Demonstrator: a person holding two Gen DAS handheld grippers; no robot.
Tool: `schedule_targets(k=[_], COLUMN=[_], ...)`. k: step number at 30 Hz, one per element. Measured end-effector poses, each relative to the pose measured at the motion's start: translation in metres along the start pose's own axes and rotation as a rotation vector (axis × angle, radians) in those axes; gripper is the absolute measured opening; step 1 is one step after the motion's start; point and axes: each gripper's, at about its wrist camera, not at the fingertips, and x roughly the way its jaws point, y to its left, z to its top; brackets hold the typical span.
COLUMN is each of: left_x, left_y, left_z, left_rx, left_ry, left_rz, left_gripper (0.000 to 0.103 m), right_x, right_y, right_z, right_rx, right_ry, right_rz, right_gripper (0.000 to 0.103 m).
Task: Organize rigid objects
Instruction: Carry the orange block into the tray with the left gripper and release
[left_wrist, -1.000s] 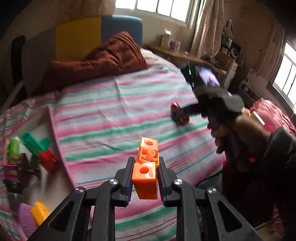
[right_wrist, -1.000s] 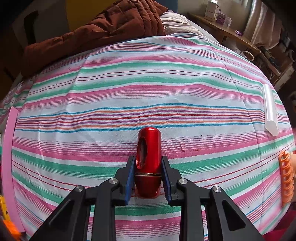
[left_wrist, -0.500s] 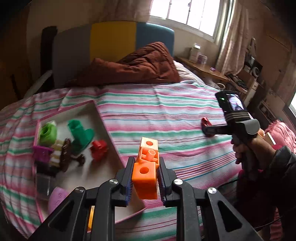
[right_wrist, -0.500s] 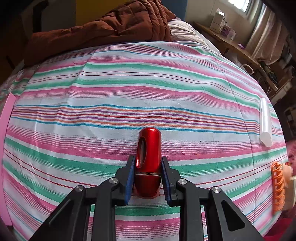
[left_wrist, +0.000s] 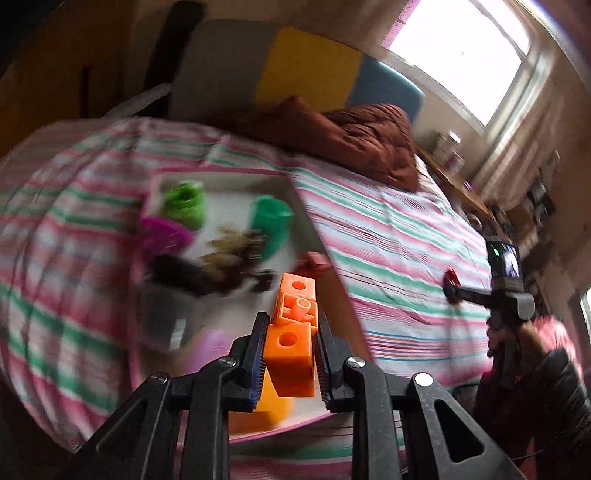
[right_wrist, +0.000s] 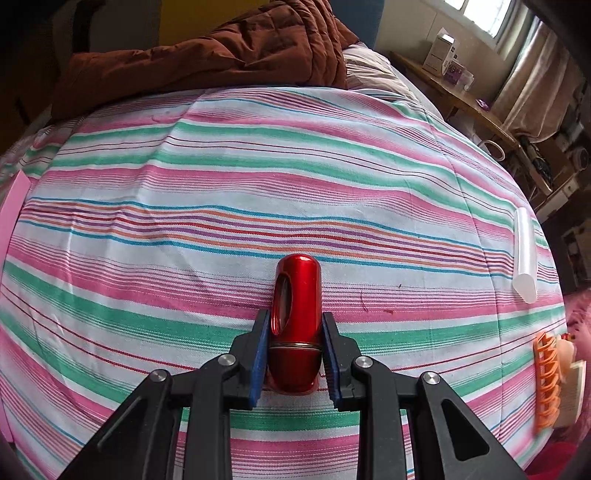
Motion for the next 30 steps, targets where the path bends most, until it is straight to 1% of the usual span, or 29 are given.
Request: schedule_targets(k=[2, 4, 7, 10, 16, 19, 22, 25, 30], left_x=[-0.004, -0.004, 0.003, 0.020, 0.055, 0.065, 0.069, 0.063, 0.039], left_y=[0.012, 0.015, 0.006, -0.007, -0.014, -0.016, -0.015, -0.015, -0.016], left_z=[-0.001, -0.002, -0.002, 0.001, 0.008, 0.008, 0.006, 0.006, 0.004], left_rx=[-0.035, -0.056, -0.047, -0.058, -0.112, -0.100, -0.097, -0.063, 0.032], left_ry=[-0.002, 0.005, 0.021, 0.048, 0.106, 0.120, 0.136, 0.116, 0.040], left_rz=[0.003, -0.017, -0.051, -0.090, -0.126, -0.106, -0.097, -0.060, 0.024], left_gripper=[0.022, 0.022, 0.022, 0.023, 0.022, 0.023, 0.031, 0.031, 0.032], right_x=[0.001, 0.001, 0.001, 0.002, 0.003, 0.004, 0.003, 0.003, 0.003], right_y=[0.000, -0.001, -0.001, -0.002, -0.003, -0.003, -0.003, -0.002, -0.002], right_z=[0.001, 0.001, 0.001, 0.002, 0.003, 0.003, 0.002, 0.002, 0.002], right_rx=[-0.003, -0.005, -0.007, -0.010, -0.015, -0.018, -0.021, -0.022, -0.019], right_ry=[0.001, 0.001, 0.001, 0.001, 0.000, -0.001, -0.001, -0.002, -0.001], right_rz=[-0.003, -0.004, -0.007, -0.009, -0.010, -0.011, -0.012, -0.014, -0.012], right_gripper=[0.027, 0.027, 0.027, 0.027, 0.027, 0.027, 0.027, 0.027, 0.027])
